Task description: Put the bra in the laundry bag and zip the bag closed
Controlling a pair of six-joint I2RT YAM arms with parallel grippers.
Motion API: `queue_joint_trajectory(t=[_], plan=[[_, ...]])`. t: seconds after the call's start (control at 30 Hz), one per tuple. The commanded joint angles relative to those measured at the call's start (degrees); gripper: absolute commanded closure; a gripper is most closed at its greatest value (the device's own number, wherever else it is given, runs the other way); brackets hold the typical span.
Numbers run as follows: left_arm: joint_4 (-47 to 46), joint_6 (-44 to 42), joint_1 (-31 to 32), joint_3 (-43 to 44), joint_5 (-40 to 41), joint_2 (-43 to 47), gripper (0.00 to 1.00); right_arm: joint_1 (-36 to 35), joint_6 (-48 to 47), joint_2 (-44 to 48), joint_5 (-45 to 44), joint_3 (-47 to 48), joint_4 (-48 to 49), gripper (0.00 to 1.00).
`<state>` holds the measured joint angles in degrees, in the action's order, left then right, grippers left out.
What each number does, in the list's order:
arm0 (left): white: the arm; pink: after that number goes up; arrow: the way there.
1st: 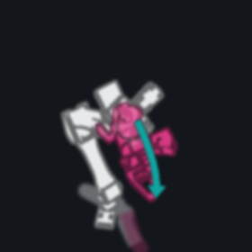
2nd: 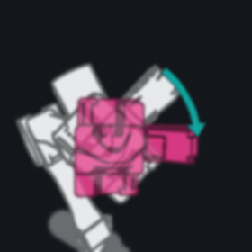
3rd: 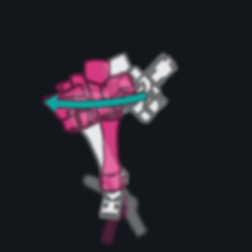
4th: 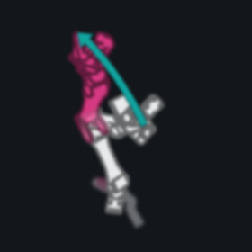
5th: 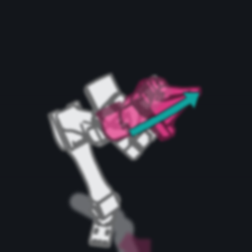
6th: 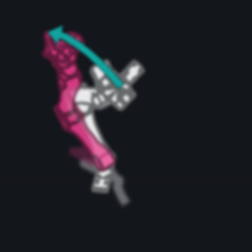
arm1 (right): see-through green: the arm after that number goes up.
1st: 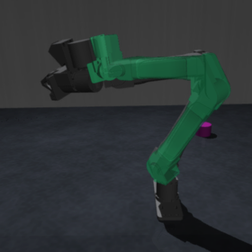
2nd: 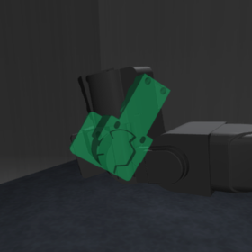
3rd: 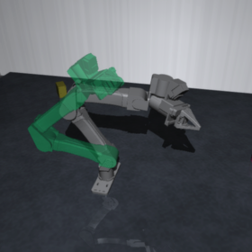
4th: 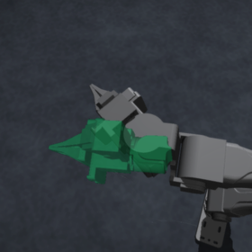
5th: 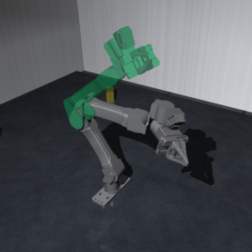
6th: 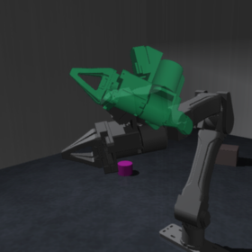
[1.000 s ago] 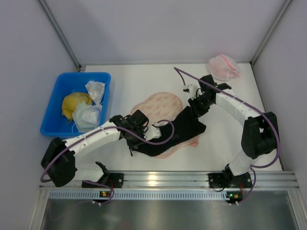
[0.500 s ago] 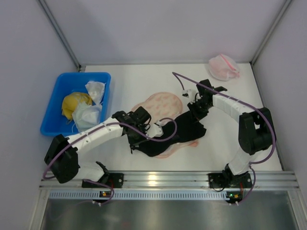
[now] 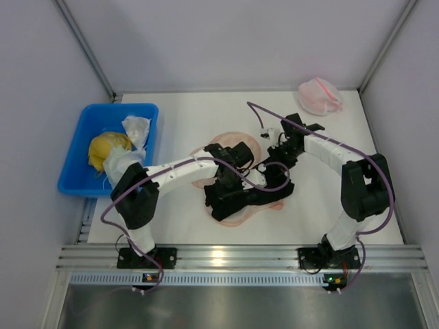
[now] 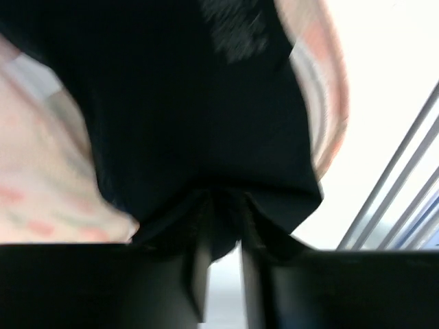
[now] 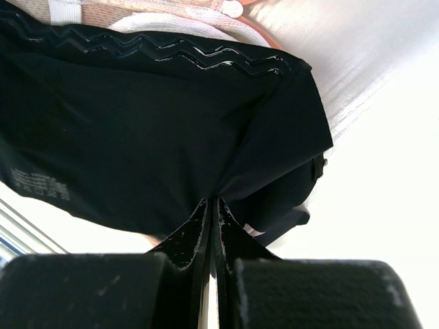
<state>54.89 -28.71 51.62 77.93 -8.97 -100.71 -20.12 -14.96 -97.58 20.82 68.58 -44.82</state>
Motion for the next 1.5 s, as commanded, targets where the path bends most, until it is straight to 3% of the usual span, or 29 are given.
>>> queue_joint_trajectory(t=[0.0,0.1,0.13,0.27,0.43,0.63,1.03,1.13,1.23,1.27,1.33,1.37,1.47], plan=[[1.3,4.9,0.9,4.7,-7.3,-1.5,0.68,-1.0,0.6,1.3,1.8,1.5,1.5,1.00],[0.3,5.7,0.9,4.3,-10.0,1.6,0.61,-1.0,0.8,1.2,2.1,1.5,1.8,1.00],[-1.2,5.9,0.8,3.8,-10.4,5.0,0.51,-1.0,0.7,1.1,2.1,1.5,1.8,1.00],[-4.4,8.7,-0.2,0.5,-9.9,13.5,0.38,-1.2,0.4,1.1,2.0,1.7,1.9,1.00],[-4.4,6.7,-3.7,-9.8,-1.5,19.0,0.37,-1.1,-0.1,1.2,1.8,2.0,1.8,1.00],[-8.5,6.2,-6.9,-19.9,-0.2,21.3,0.37,-1.1,0.1,1.3,1.9,1.6,2.1,1.00],[-21.3,7.7,-6.9,-21.2,-0.6,14.8,0.37,-1.2,0.1,1.0,1.4,2.0,1.9,1.00],[-21.4,7.0,-6.9,-20.5,-1.8,12.1,0.42,-1.2,0.2,0.6,1.4,2.3,1.8,1.00],[-20.2,6.0,-6.8,-20.1,-3.1,12.4,0.66,-1.2,0.2,0.5,1.4,2.5,1.8,1.00],[-17.8,5.7,-6.8,-19.8,-3.6,12.8,0.79,-1.2,0.1,0.5,1.3,2.6,1.6,1.00],[-14.9,5.6,-6.8,-18.4,-5.5,14.3,0.90,-1.2,0.0,0.5,1.4,2.6,1.6,1.00],[-12.5,5.6,-6.8,-18.0,-6.3,14.8,1.00,-1.2,0.0,0.6,1.4,2.5,1.6,1.00],[-9.2,6.5,-6.8,-15.6,-9.5,16.7,1.00,-1.3,-0.2,0.5,1.3,2.4,1.5,1.00]])
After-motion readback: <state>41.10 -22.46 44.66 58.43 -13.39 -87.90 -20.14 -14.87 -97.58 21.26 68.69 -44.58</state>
